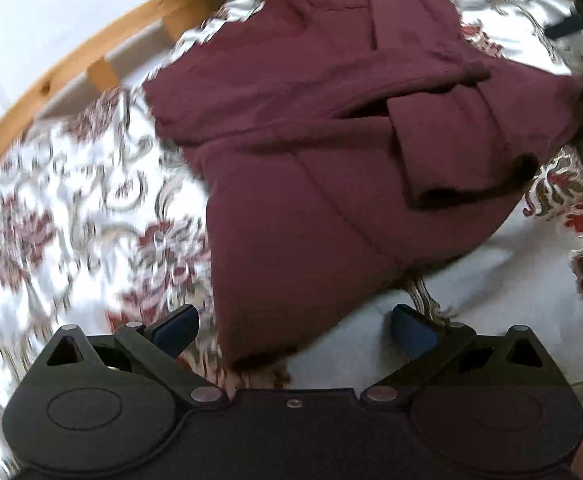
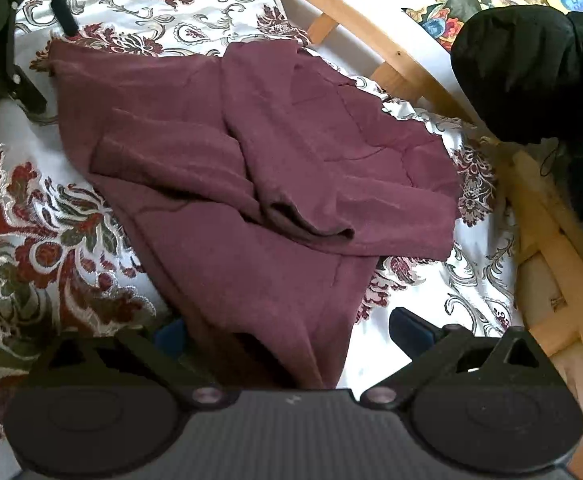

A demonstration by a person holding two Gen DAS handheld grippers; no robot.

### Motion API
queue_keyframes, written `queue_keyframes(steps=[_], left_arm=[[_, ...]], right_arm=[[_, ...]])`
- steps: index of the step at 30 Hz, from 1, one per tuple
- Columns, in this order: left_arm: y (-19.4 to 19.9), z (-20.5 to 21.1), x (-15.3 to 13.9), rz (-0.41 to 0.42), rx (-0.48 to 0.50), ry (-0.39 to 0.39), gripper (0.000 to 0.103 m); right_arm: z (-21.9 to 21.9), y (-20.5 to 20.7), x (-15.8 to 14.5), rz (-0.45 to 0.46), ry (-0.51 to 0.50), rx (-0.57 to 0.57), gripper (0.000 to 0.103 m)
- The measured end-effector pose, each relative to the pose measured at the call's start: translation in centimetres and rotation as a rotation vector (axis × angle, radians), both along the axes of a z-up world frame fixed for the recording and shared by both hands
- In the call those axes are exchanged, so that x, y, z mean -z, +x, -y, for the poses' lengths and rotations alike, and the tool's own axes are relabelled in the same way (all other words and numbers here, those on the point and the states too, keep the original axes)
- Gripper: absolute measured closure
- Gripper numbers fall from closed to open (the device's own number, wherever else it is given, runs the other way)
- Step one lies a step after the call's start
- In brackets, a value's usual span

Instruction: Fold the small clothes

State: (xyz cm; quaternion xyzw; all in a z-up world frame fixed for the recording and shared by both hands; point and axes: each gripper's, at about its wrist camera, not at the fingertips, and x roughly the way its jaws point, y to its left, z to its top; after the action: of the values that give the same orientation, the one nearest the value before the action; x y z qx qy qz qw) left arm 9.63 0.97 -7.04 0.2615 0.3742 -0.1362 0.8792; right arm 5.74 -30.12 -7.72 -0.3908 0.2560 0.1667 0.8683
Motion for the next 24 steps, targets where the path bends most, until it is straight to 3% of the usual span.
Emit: queue_keyframes(steps=[4, 6, 7, 8, 10, 12, 14, 17, 22, 24], left_arm=[[0.7, 0.8, 0.1, 0.068, 0.006, 0.059, 0.001], [1.0, 1.0, -0.1, 0.109, -0.018, 0.099, 0.01], [1.2, 1.0, -0.1, 0.124, -0.027, 0.122, 0.02], [1.1, 0.9, -0.1, 0.137, -0.026, 0.133, 0.037], [0.8, 0.6, -0.3, 0.147, 0.0, 0.113, 0.058], [0.2, 0.6, -0.3, 0.159, 0.018, 0.096, 0.07], [-0.3, 0.4, -0.2, 0.164, 0.031, 0.085, 0.09], [-0.6, -0.3, -0.6, 0.168, 0.013, 0.027, 0.097], [-0.3, -2.6, -2.9, 0.193, -0.095, -0.137, 0.098], [-0.2, -3.1, -3.3, 0.195, -0.111, -0.161, 0.098]], right_arm=[[0.4, 0.4, -0.2, -0.014, 0.03, 0.012, 0.0], [0.6, 0.5, -0.3, -0.017, 0.039, 0.017, 0.0], [0.6, 0.4, -0.4, -0.016, 0.041, 0.018, 0.0], [0.7, 0.4, -0.4, -0.017, 0.043, 0.017, 0.0], [0.9, 0.3, -0.4, -0.027, 0.043, 0.008, 0.0], [1.1, -0.2, -0.1, -0.047, 0.029, -0.018, 0.0], [1.1, -0.7, 0.3, -0.045, 0.0, -0.034, 0.0], [1.0, -1.1, 0.4, -0.014, -0.033, -0.035, 0.0], [1.7, -1.0, 0.0, 0.023, -0.028, -0.006, 0.001], [1.7, -1.2, -0.1, 0.03, -0.026, -0.015, 0.008]])
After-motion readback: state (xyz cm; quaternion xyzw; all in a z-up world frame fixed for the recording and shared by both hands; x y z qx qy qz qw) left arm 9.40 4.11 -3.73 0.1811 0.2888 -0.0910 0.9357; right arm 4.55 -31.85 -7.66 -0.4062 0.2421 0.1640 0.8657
